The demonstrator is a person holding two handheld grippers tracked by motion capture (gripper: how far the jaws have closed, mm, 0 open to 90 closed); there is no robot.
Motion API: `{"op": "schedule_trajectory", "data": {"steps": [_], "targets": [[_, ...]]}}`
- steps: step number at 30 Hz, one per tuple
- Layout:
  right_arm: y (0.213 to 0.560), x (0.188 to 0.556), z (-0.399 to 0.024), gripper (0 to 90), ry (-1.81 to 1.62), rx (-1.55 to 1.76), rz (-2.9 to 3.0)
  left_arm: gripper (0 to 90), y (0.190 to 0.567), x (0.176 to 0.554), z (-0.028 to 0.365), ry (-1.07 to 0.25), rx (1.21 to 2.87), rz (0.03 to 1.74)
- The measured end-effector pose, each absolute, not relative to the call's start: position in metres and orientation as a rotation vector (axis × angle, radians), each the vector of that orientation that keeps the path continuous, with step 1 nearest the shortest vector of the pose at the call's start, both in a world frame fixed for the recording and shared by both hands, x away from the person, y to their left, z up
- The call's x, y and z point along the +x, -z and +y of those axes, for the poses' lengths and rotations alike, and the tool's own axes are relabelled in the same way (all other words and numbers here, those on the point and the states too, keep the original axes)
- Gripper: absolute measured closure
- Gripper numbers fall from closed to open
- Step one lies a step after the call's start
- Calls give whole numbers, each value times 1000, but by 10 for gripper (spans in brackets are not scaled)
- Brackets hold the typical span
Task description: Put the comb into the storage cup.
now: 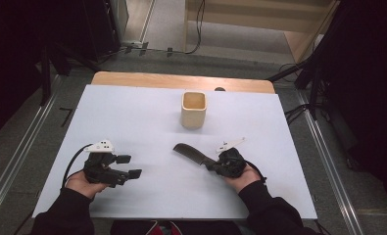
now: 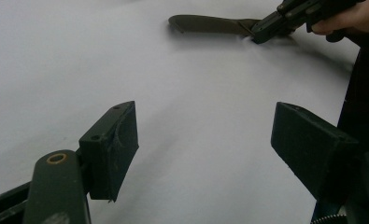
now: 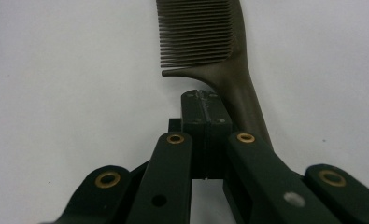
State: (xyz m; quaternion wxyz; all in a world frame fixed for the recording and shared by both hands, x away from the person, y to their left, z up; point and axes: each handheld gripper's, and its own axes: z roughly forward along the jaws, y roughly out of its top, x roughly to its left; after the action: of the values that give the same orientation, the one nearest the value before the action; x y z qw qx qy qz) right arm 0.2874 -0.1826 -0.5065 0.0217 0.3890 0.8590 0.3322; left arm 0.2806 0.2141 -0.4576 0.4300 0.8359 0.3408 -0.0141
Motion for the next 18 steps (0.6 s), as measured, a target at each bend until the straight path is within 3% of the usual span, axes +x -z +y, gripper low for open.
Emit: {"op": "schedule_trajectory", "data": {"steps": [7, 18], "targets": [[496, 279, -187, 809, -1103, 1186, 2662, 234, 457, 281, 214, 35, 2085, 849], [477, 270, -201, 454, -1265, 1158, 2551, 234, 457, 281, 214, 35, 2084, 851]]}}
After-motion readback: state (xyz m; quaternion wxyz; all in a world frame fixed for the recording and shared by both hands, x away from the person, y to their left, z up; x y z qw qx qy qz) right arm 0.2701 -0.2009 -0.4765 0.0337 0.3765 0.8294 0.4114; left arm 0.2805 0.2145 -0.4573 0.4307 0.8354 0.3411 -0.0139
